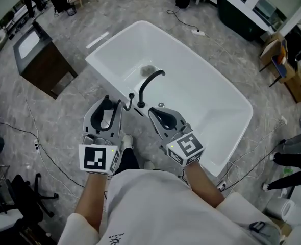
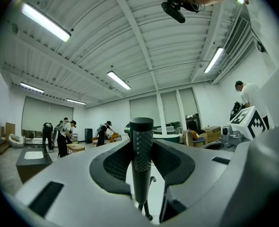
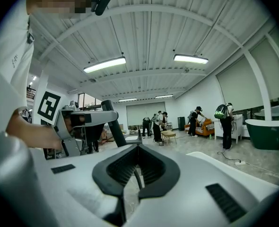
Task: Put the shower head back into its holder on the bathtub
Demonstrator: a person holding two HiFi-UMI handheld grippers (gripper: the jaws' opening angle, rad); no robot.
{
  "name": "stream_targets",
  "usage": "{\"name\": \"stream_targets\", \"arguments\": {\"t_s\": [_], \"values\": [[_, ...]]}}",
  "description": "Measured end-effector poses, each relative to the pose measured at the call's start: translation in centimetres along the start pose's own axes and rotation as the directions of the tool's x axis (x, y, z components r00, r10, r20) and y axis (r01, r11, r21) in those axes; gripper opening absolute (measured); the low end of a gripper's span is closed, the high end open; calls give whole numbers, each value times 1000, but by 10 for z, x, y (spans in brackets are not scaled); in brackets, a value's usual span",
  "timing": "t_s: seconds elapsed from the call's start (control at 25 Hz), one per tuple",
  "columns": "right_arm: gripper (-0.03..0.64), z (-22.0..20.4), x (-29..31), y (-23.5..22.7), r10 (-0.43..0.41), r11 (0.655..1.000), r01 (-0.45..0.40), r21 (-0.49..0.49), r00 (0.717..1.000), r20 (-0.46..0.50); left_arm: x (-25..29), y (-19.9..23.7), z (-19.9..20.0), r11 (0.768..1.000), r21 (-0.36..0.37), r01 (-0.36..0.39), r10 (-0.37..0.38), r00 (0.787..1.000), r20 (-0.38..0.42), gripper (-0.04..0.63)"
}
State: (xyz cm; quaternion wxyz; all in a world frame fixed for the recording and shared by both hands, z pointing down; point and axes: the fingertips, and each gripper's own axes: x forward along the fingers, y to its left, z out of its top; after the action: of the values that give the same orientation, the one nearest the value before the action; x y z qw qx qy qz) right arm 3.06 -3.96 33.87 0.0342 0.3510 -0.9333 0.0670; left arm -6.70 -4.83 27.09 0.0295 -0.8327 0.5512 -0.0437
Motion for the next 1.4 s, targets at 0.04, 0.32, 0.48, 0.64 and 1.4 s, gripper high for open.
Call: {"name": "stream_targets", "arguments": {"t_s": [0.04, 0.32, 0.48, 0.64, 1.4], "values": [[18, 1, 3, -2, -3, 1000, 3, -1, 1000, -1, 4, 3, 0, 1000, 2, 6, -6, 1000, -1, 143], [18, -4, 30, -15, -23, 1000, 23, 12, 1000, -15, 29, 20, -16, 999, -8, 38, -38, 999, -30, 143], [18, -9, 43, -24, -33, 999, 34, 19, 999, -35, 44, 27, -24, 998, -21, 57, -58, 997, -45, 143], [18, -11, 62, -31, -46, 999, 47, 16, 998, -48, 59, 41, -33, 997, -33, 72, -73, 996, -56, 143], [18, -4, 127, -79, -188, 981, 192, 37, 979, -78, 136, 90, -37, 974, -67, 217, -220, 974, -48, 143]]}}
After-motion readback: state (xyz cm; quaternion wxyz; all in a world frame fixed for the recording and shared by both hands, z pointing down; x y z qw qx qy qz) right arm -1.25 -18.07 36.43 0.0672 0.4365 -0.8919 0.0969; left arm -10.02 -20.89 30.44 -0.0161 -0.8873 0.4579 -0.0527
